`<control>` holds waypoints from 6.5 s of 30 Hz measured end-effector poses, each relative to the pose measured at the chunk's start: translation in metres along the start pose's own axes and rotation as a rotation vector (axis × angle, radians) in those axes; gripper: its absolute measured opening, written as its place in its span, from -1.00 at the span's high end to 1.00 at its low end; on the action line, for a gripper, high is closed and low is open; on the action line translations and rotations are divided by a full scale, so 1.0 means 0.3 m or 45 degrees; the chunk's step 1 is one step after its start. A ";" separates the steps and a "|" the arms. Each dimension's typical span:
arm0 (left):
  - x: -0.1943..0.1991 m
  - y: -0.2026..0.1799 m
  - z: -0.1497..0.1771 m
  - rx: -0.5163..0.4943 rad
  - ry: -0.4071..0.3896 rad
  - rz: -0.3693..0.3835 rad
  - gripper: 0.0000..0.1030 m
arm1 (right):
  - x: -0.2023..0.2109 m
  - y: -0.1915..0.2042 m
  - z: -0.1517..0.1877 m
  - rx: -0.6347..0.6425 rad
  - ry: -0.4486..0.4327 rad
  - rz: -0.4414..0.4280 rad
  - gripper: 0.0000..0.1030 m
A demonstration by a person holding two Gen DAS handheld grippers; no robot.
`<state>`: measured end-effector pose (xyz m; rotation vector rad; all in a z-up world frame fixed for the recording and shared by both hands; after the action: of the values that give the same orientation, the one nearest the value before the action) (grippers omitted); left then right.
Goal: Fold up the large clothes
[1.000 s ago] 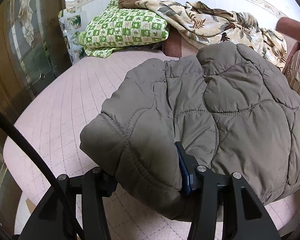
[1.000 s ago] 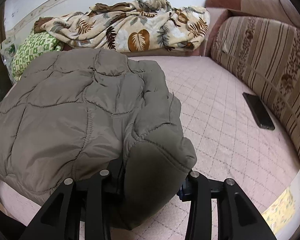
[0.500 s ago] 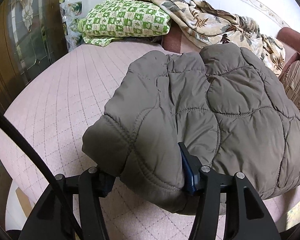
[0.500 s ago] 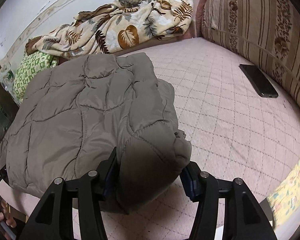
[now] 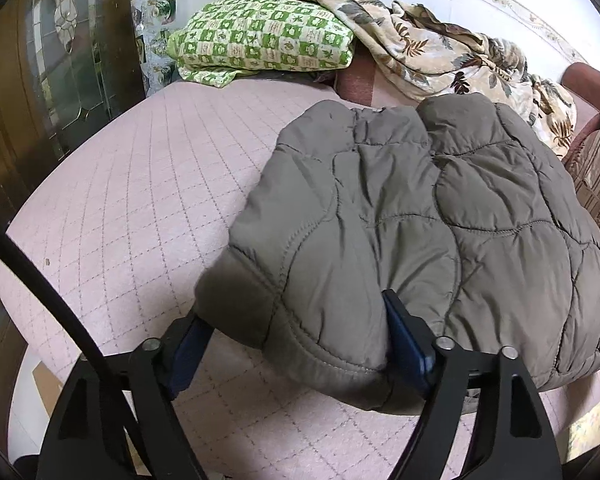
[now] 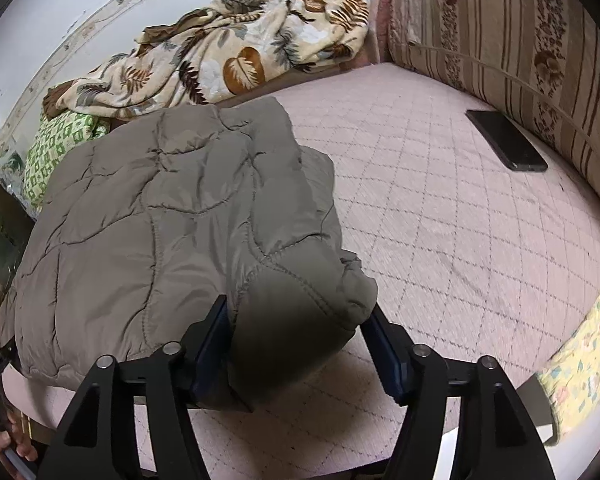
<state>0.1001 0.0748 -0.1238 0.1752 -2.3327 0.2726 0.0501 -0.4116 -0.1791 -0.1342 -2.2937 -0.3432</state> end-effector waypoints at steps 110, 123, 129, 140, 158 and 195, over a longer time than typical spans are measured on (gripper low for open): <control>0.029 -0.222 0.044 -0.138 -0.082 0.068 -1.00 | 0.003 0.098 0.035 0.074 -0.045 0.063 -0.37; -0.001 -0.236 0.074 -0.199 -0.141 0.028 -1.00 | -0.033 0.112 0.039 0.106 -0.027 0.089 -0.48; 0.000 -0.236 0.075 -0.200 -0.142 0.027 -1.00 | -0.016 0.122 0.038 0.127 -0.054 0.118 -0.48; 0.001 -0.237 0.074 -0.203 -0.145 0.027 -1.00 | 0.048 0.243 0.044 0.294 -0.205 0.070 -0.48; 0.010 -0.237 0.066 -0.182 -0.145 0.021 -1.00 | 0.006 0.345 0.089 0.433 -0.162 0.049 -0.50; 0.444 -0.240 0.242 -0.252 -0.375 0.156 -1.00 | 0.446 0.398 0.356 0.454 -0.560 -0.117 -0.72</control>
<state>-0.0276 -0.0188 -0.0677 -0.0283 -2.6496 0.0772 -0.0916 -0.2682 -0.1257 0.0867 -2.7602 0.0645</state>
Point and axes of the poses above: each gripper's, at about its wrist camera, not at the fingertips, and x roughly against the way its jaws point, y to its left, z to its underside, the point moved 2 cm from there along -x, roughly the way its jaws point, and after that the axes turned 7 degrees about x, right-handed, at the moved point
